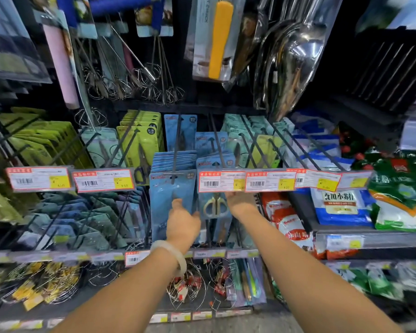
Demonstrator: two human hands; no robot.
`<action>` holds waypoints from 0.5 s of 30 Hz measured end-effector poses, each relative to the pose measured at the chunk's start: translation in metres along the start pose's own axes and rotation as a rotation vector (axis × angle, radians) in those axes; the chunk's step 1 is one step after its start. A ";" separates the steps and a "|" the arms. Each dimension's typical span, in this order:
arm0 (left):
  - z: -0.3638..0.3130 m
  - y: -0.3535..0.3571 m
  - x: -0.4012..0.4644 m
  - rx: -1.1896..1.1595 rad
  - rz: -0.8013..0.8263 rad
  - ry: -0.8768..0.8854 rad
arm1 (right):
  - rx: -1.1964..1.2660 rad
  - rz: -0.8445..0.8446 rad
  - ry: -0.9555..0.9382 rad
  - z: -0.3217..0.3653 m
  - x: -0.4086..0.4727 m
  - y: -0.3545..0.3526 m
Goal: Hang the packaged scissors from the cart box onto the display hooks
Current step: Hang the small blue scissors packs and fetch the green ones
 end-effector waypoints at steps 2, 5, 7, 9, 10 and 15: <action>0.001 0.005 -0.009 0.113 0.034 0.032 | 0.028 0.001 0.012 -0.011 -0.006 0.000; -0.004 0.031 -0.036 0.379 0.194 0.127 | -0.007 0.051 -0.048 -0.041 -0.021 0.006; -0.016 0.053 -0.059 0.522 0.284 0.226 | -0.065 0.119 -0.065 -0.074 -0.035 0.011; -0.033 0.078 -0.087 0.618 0.342 0.336 | -0.115 0.150 -0.058 -0.111 -0.050 0.004; -0.044 0.091 -0.104 0.653 0.371 0.401 | -0.152 0.134 -0.066 -0.130 -0.058 -0.008; -0.110 0.168 -0.213 0.744 0.532 0.794 | -0.278 0.028 -0.024 -0.237 -0.095 -0.089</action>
Point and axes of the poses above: each hand's wrist, its own x-axis towards the middle knuckle, its own y-axis out of the palm, z = x × y, the point moved 8 cm from there along x, towards the middle knuckle, and after that the axes turned 15 degrees about -z, right-handed, at the moved point
